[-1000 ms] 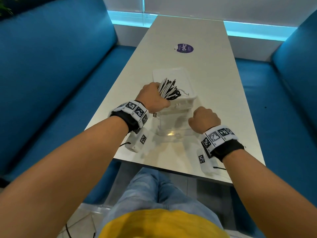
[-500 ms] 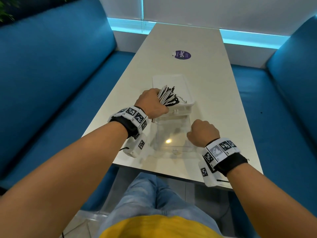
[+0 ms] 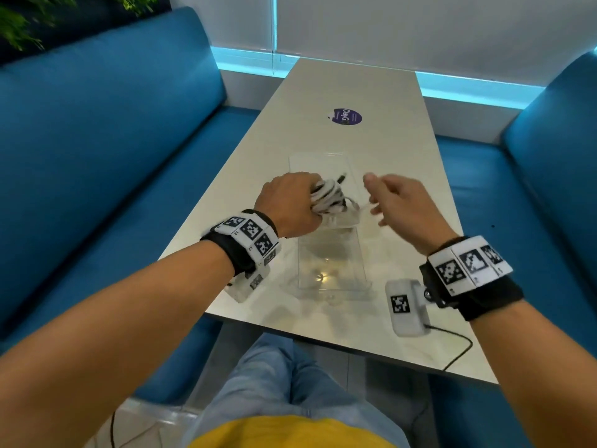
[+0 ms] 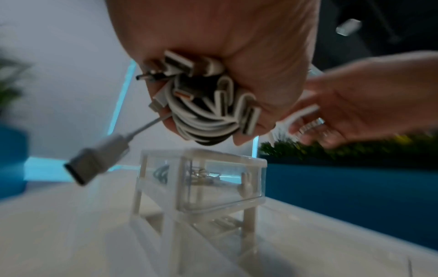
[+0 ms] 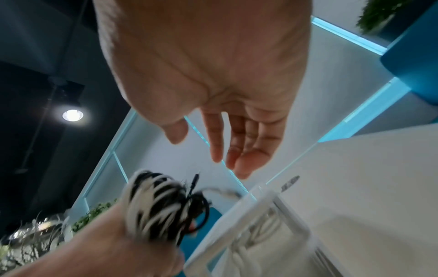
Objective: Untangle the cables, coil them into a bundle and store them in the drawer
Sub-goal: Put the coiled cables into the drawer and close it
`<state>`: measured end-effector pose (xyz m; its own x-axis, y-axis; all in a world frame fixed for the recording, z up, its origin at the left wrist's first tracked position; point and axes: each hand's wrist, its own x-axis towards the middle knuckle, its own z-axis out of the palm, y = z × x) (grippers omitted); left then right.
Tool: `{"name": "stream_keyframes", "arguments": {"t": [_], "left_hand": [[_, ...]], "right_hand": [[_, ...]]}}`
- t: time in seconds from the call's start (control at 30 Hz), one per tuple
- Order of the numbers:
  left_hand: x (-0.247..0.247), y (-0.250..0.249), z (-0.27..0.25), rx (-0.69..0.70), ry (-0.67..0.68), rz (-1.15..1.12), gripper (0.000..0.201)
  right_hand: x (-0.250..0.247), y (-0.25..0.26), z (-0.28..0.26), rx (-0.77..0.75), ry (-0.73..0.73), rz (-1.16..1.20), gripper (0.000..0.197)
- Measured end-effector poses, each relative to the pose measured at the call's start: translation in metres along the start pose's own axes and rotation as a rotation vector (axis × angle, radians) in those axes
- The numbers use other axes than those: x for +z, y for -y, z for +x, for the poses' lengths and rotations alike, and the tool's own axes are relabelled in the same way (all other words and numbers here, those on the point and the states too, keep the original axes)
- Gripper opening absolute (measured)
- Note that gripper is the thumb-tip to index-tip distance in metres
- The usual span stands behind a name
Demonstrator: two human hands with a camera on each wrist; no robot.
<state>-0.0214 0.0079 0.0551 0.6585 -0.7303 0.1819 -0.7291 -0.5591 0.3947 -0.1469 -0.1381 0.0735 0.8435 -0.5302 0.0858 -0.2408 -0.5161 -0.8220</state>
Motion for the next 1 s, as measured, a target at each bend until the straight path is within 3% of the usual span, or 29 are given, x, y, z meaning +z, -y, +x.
{"name": "stream_keyframes", "arguments": {"t": [0.07,0.17,0.27,0.37,0.47,0.57,0.67,0.8,0.9,1.0], "left_hand": [[-0.006,-0.006,-0.002,0.171,0.059,0.23,0.015],[-0.007,-0.013,-0.005,0.325,0.123,0.461,0.016],[-0.007,-0.011,-0.009,0.379,0.137,0.529,0.01],[-0.007,-0.01,-0.009,0.49,0.147,0.536,0.02],[-0.007,-0.013,-0.01,0.627,0.165,0.542,0.025],[-0.002,-0.014,-0.015,0.79,0.091,0.48,0.025],[0.009,-0.01,-0.016,0.773,-0.034,0.381,0.038],[0.015,-0.007,-0.012,0.67,-0.083,0.464,0.089],[0.015,-0.006,-0.01,0.78,-0.033,0.47,0.097],[0.014,-0.004,-0.009,0.88,-0.01,0.474,0.094]], "right_hand": [[0.001,0.011,0.013,0.008,0.065,-0.008,0.052],[0.004,0.021,0.025,0.13,0.372,-0.095,0.083],[0.005,0.025,0.022,0.208,0.635,-0.021,0.079],[0.007,0.022,0.015,0.209,0.759,-0.074,0.073],[0.012,0.021,0.01,0.24,0.821,-0.189,0.068],[0.012,0.027,0.011,0.213,0.847,-0.38,0.052],[0.014,0.028,0.013,0.185,0.791,-0.445,0.047],[0.021,0.017,0.005,0.226,0.778,-0.257,0.03],[0.025,0.016,-0.005,0.246,0.82,-0.126,0.036],[0.033,0.016,-0.012,0.215,0.777,-0.102,0.017]]}}
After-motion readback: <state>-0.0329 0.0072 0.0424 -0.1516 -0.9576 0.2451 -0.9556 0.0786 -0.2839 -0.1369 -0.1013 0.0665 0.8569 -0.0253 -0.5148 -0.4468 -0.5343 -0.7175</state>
